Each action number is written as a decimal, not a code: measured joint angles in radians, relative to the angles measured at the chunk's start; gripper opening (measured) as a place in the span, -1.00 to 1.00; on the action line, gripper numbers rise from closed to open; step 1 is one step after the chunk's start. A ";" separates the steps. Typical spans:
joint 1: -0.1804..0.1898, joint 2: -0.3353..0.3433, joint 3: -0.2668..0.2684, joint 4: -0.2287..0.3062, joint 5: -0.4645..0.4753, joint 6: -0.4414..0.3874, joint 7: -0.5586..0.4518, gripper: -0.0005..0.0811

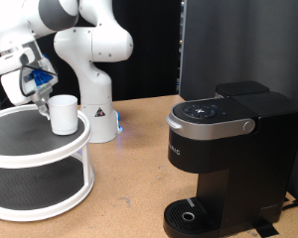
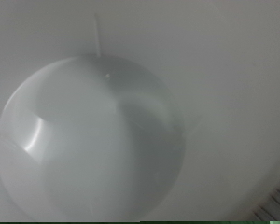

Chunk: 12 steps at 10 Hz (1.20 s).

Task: Make a cup of coffee with the keurig machine

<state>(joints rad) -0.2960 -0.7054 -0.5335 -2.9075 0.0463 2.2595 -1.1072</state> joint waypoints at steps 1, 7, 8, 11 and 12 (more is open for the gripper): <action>0.001 -0.009 0.000 0.017 0.019 -0.052 0.000 -0.81; -0.013 -0.169 0.067 0.124 0.057 -0.360 0.112 -0.81; -0.015 -0.192 0.076 0.139 0.040 -0.397 0.111 -0.81; -0.015 -0.209 0.077 0.140 0.029 -0.419 0.115 -0.81; -0.012 -0.209 0.082 0.136 0.048 -0.412 0.131 -0.81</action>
<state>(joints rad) -0.3081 -0.9144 -0.4517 -2.7716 0.0946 1.8472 -0.9757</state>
